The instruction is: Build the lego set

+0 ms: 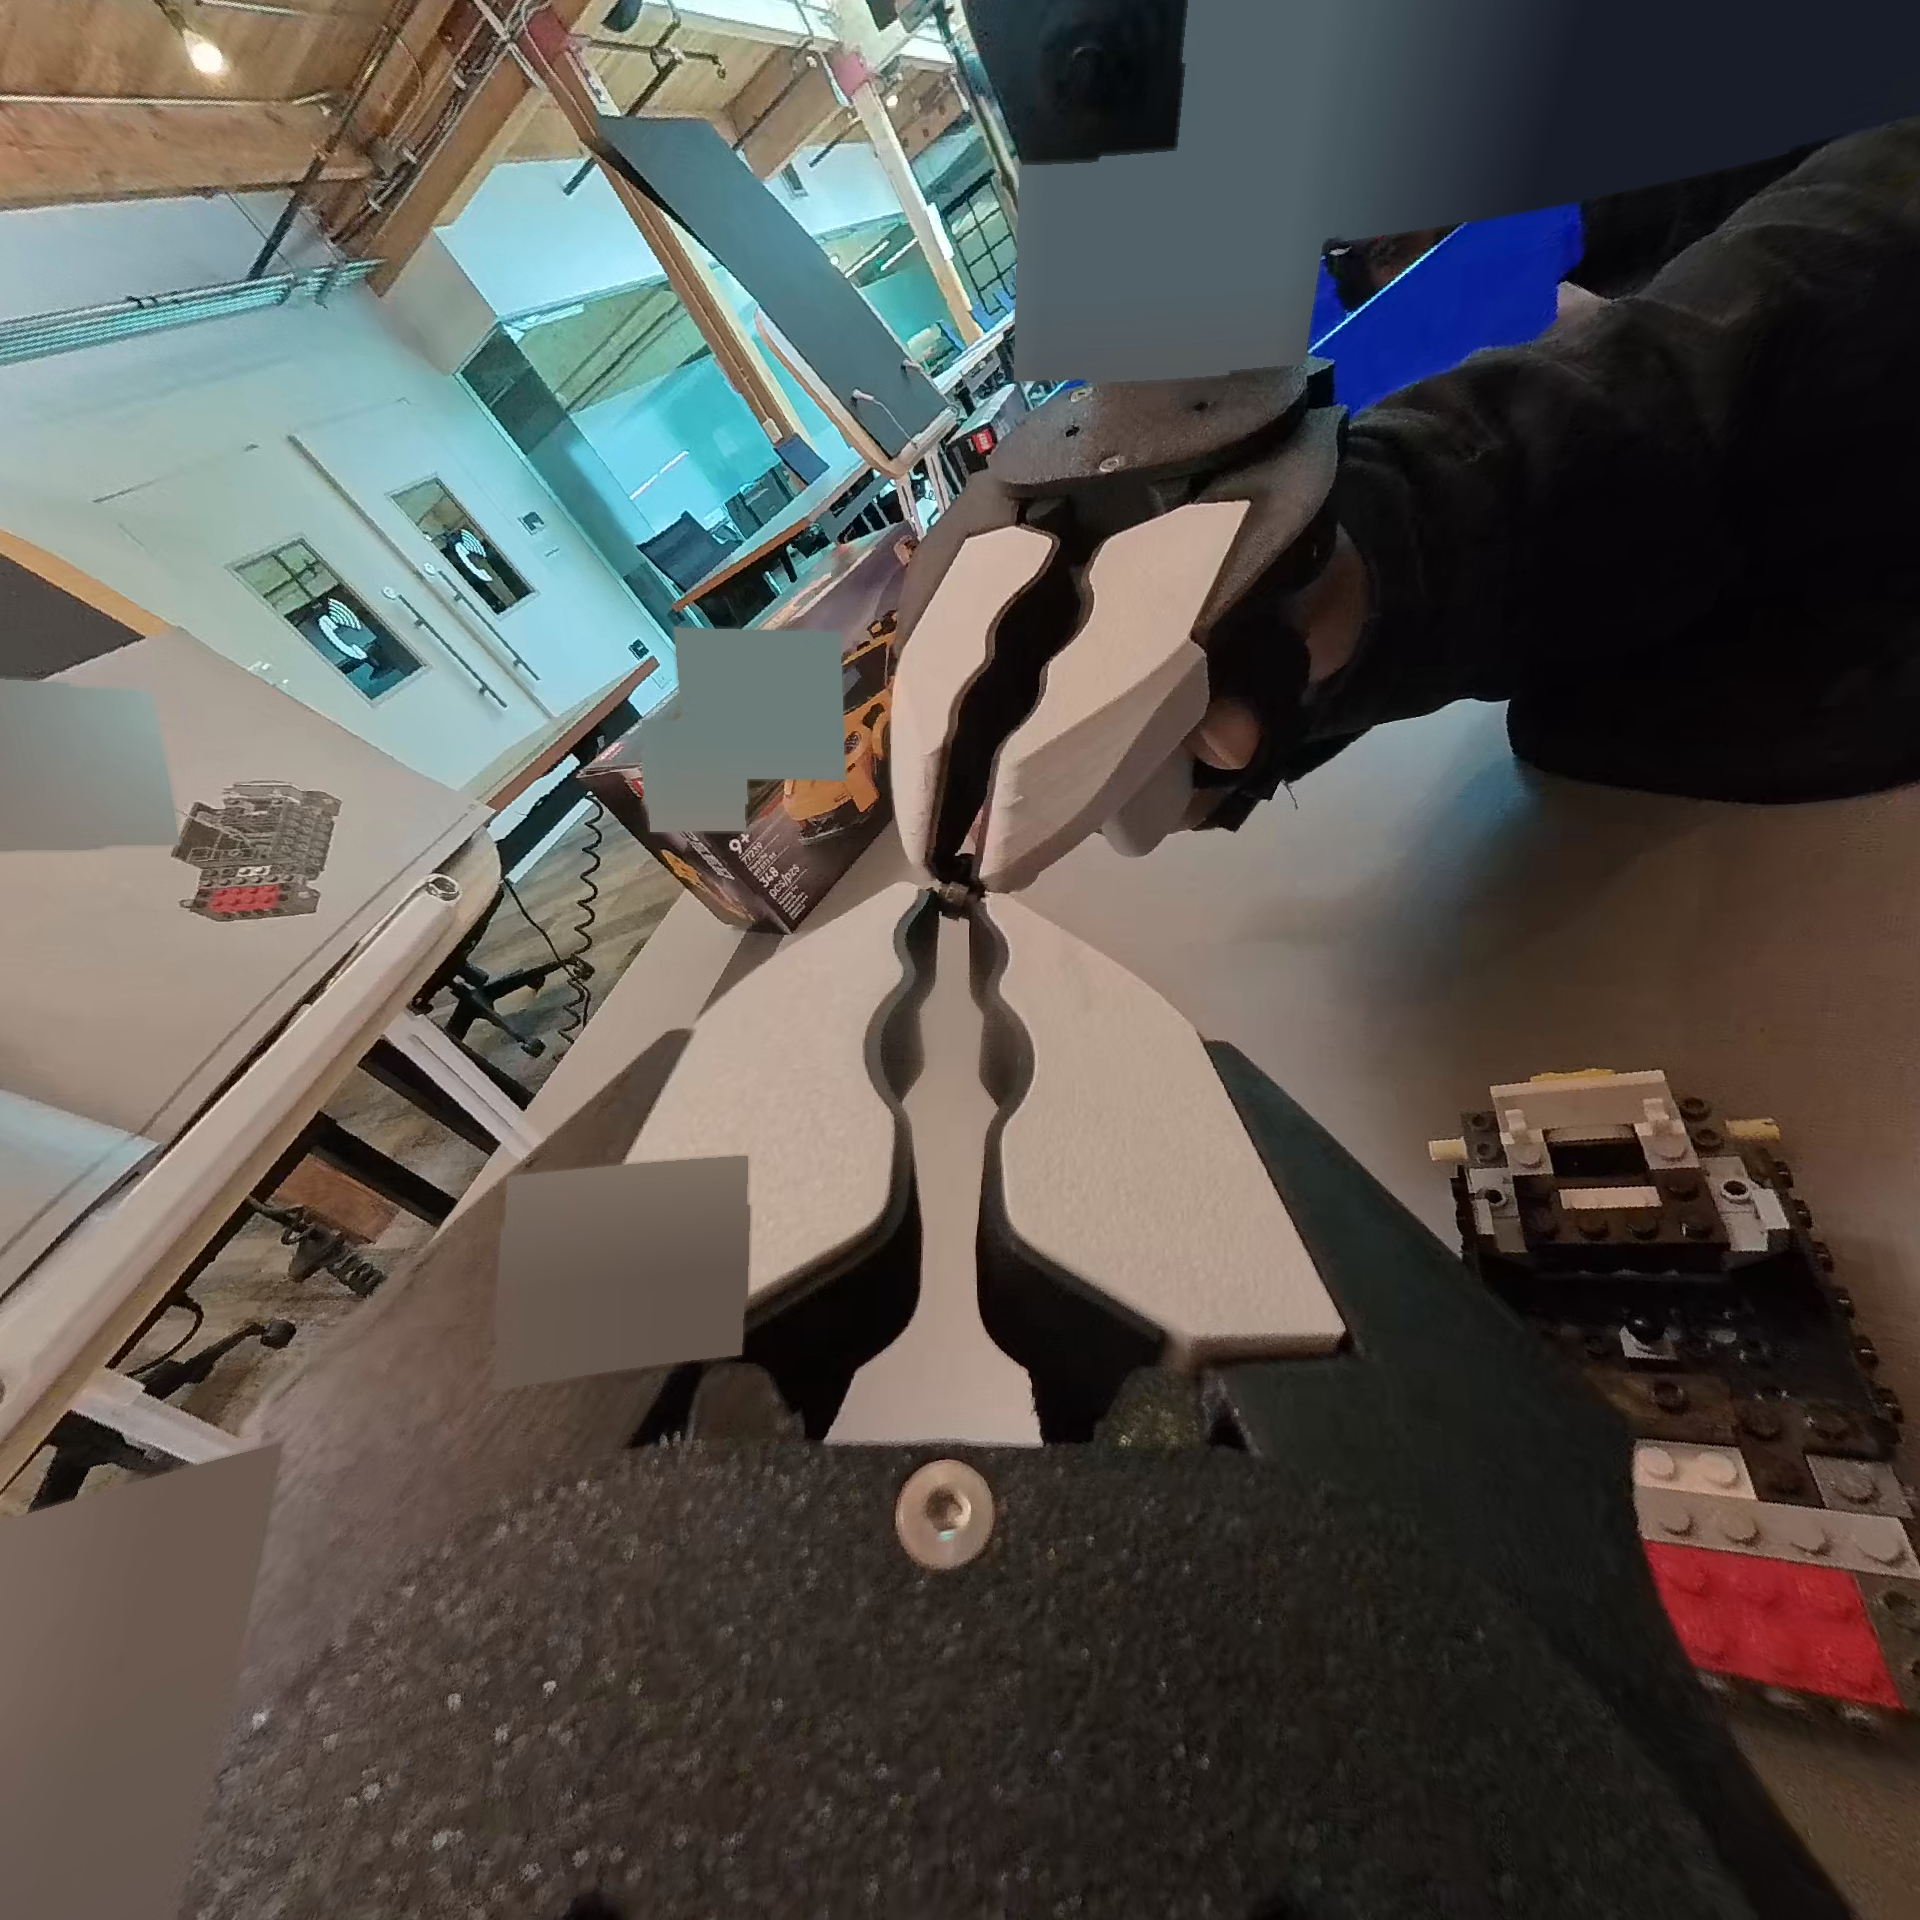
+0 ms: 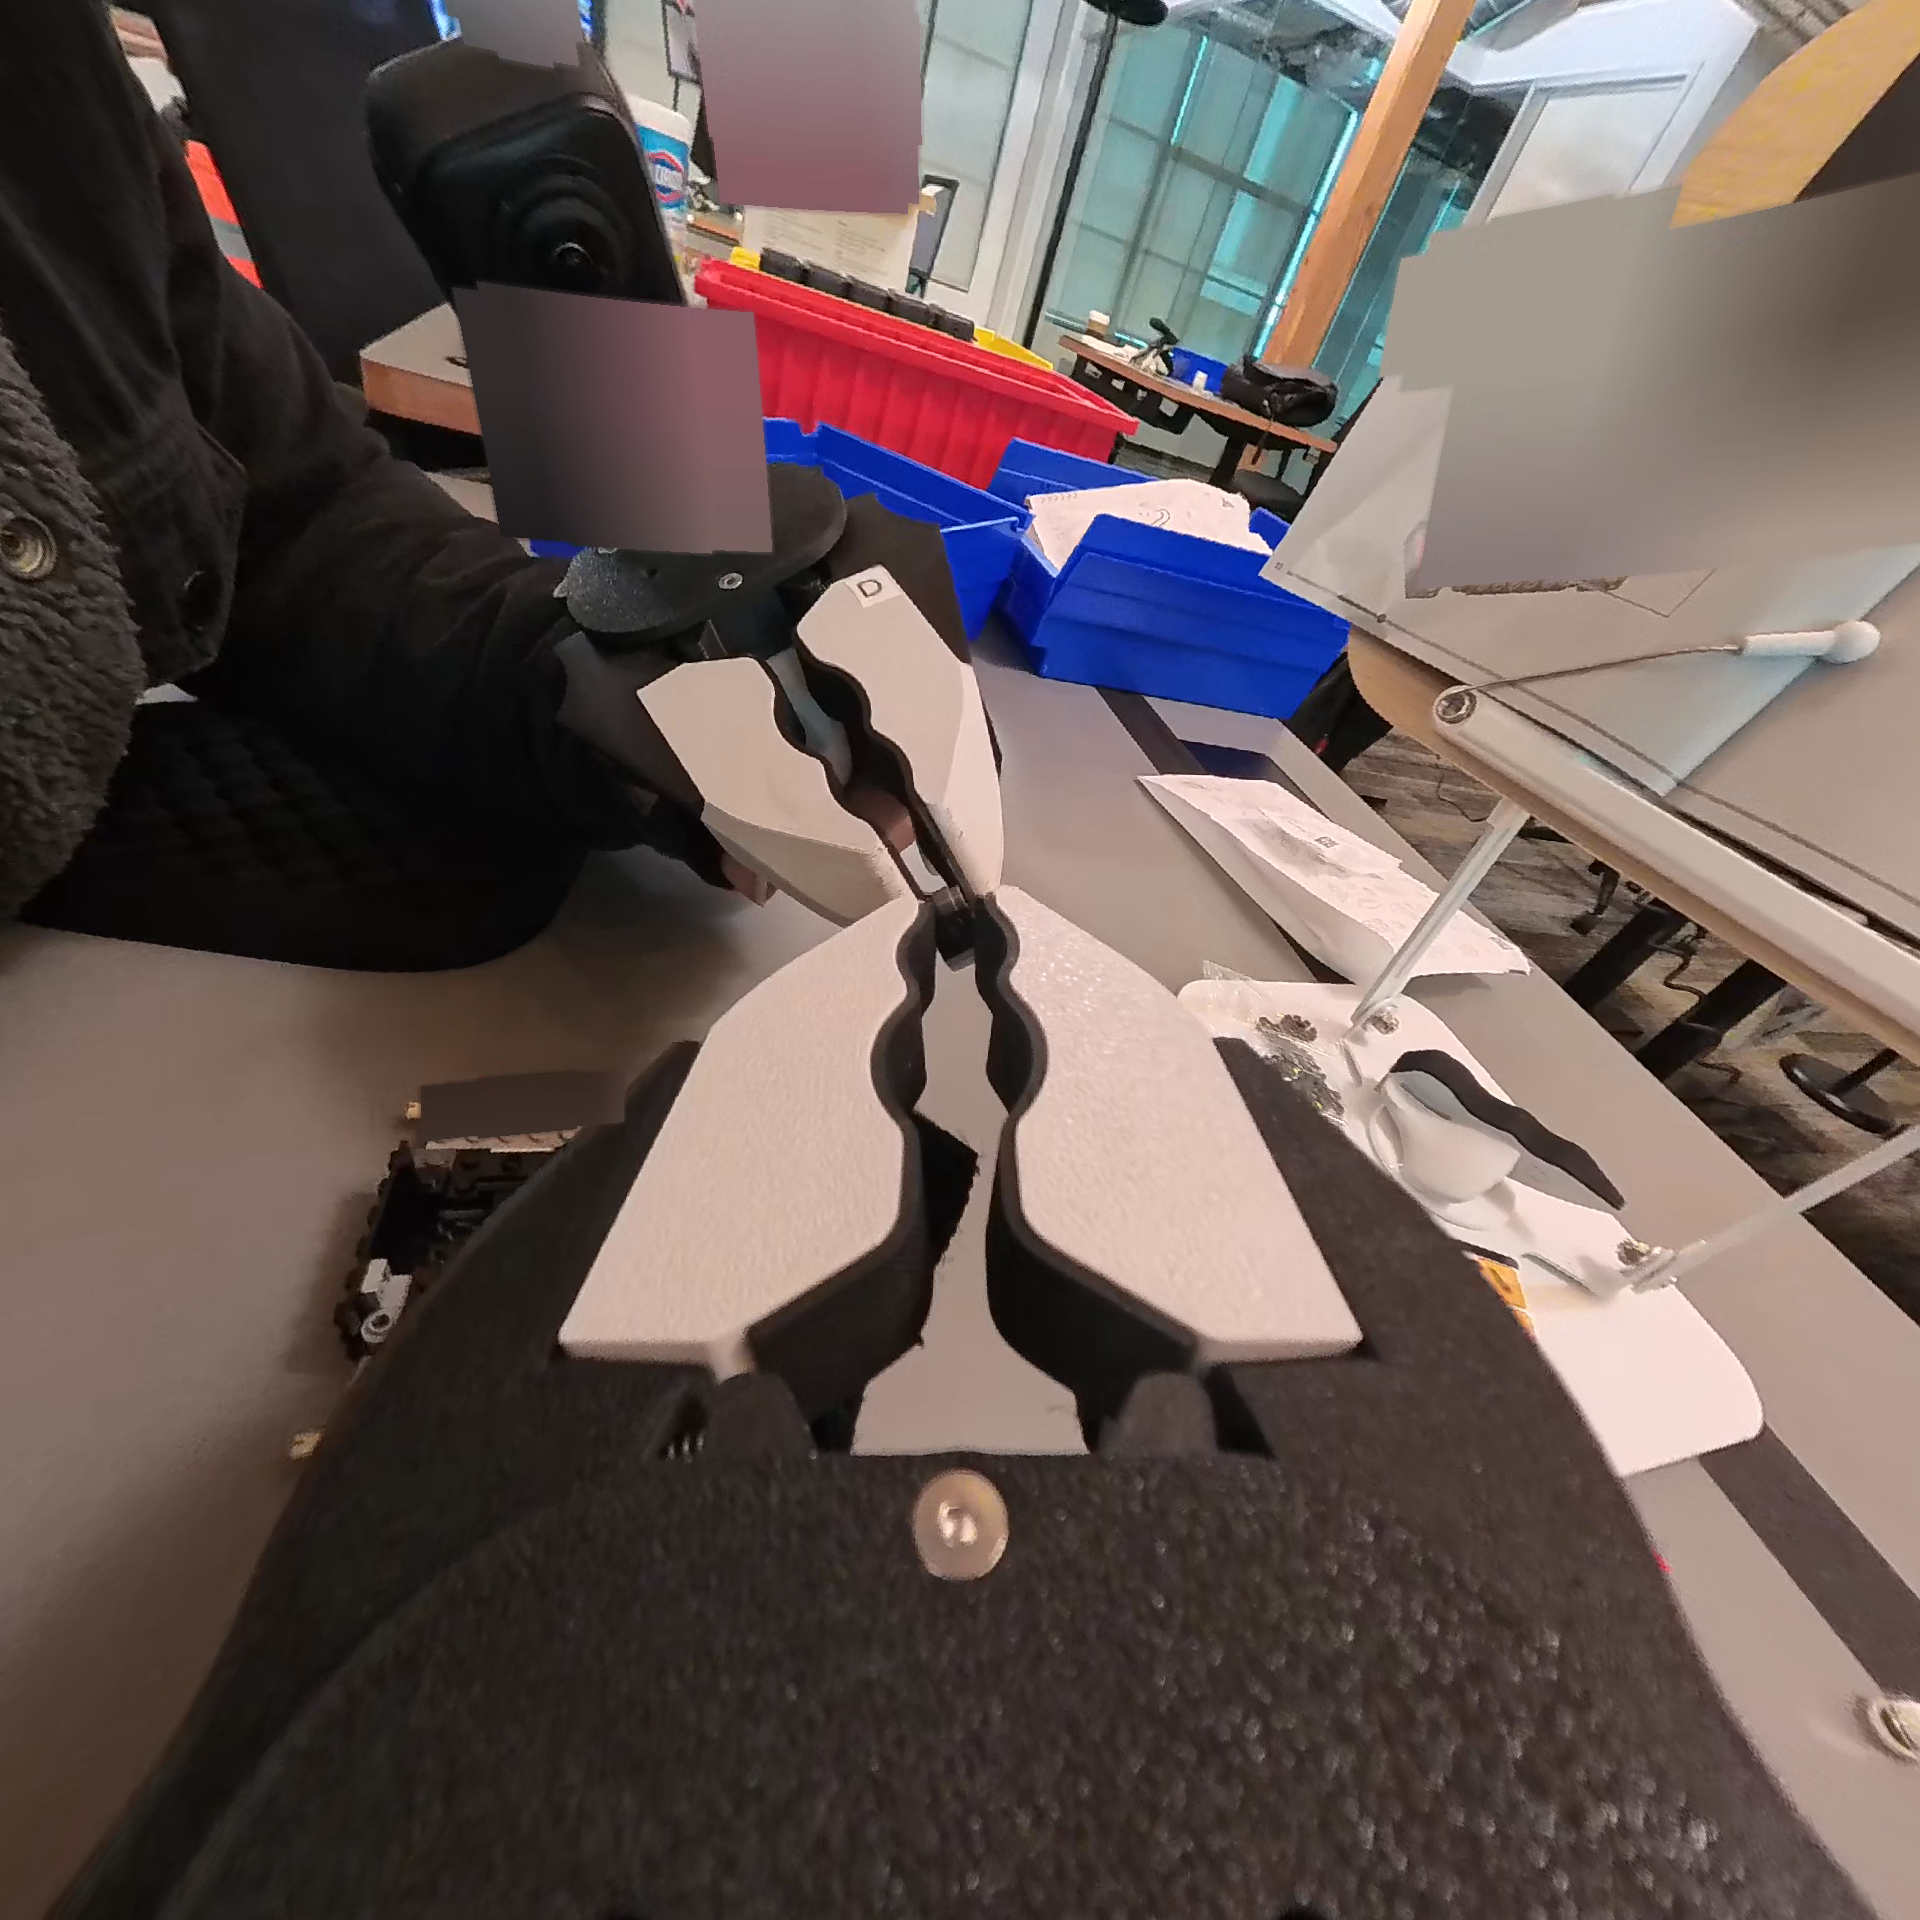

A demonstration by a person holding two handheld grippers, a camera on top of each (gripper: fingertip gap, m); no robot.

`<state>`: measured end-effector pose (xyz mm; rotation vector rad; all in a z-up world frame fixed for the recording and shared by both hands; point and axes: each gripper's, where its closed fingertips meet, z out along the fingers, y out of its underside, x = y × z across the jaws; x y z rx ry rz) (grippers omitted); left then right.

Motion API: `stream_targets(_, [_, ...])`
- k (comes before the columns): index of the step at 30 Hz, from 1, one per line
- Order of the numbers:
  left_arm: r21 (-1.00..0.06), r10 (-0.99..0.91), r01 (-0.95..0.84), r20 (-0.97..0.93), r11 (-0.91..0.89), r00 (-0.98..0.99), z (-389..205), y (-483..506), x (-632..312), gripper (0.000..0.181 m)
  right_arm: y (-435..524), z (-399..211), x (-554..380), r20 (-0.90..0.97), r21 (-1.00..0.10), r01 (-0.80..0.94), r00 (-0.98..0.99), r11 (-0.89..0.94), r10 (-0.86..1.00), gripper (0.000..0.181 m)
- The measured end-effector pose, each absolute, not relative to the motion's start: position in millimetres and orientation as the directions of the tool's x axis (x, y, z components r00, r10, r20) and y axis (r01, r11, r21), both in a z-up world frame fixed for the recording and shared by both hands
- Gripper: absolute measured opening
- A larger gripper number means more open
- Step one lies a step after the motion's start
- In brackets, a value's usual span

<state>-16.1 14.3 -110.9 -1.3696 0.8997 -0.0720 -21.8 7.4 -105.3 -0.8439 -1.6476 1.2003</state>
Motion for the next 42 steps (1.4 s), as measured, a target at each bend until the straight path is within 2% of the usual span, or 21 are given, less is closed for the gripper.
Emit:
stream_targets(18, [-0.893,-0.531,-0.391,-0.447,0.221,0.720,-110,19,-21,0.006,13,-103,-28,0.155,-0.984,0.031,-0.326,0.175,0.932,0.007])
stream_targets(22, [-0.923,-0.575,-0.331,-0.383,0.198,0.724,-109,19,-21,0.006,9,-98,-24,0.166,-0.985,-0.009,-0.364,0.174,0.917,0.014])
stream_targets(28, [-0.937,-0.628,-0.297,-0.345,0.185,0.697,-112,17,-18,0.006,10,-103,-21,0.205,-0.974,0.015,-0.379,0.228,0.902,0.018])
stream_targets(34, [-0.950,-0.710,-0.266,-0.299,0.161,0.638,-117,9,-8,0.006,3,-112,-15,0.225,-0.961,0.046,-0.449,0.274,0.865,0.008])
stream_targets(42, [-0.975,-0.816,-0.194,-0.200,0.110,0.543,-120,-4,2,0.006,-9,-117,-5,0.264,-0.941,0.041,-0.532,0.336,0.804,0.008])
